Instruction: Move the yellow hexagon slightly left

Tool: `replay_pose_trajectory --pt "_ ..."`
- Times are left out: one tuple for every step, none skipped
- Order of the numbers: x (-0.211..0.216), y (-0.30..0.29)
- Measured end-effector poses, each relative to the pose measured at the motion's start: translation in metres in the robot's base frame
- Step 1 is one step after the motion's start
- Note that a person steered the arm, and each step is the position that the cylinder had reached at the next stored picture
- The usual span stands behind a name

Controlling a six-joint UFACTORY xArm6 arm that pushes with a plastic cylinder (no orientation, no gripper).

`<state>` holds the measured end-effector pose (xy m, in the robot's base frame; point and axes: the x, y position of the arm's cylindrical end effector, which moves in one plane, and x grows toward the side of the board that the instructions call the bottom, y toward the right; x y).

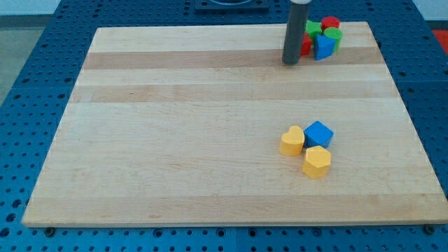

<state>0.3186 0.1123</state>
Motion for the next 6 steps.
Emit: replay_pose_trajectory --pt "0.027 0.021" --pt "0.054 0.058" --pt "0.101 0.082" --pt "0.148 0.089" --pt "0.193 0.089" --pt "0.22 0.081"
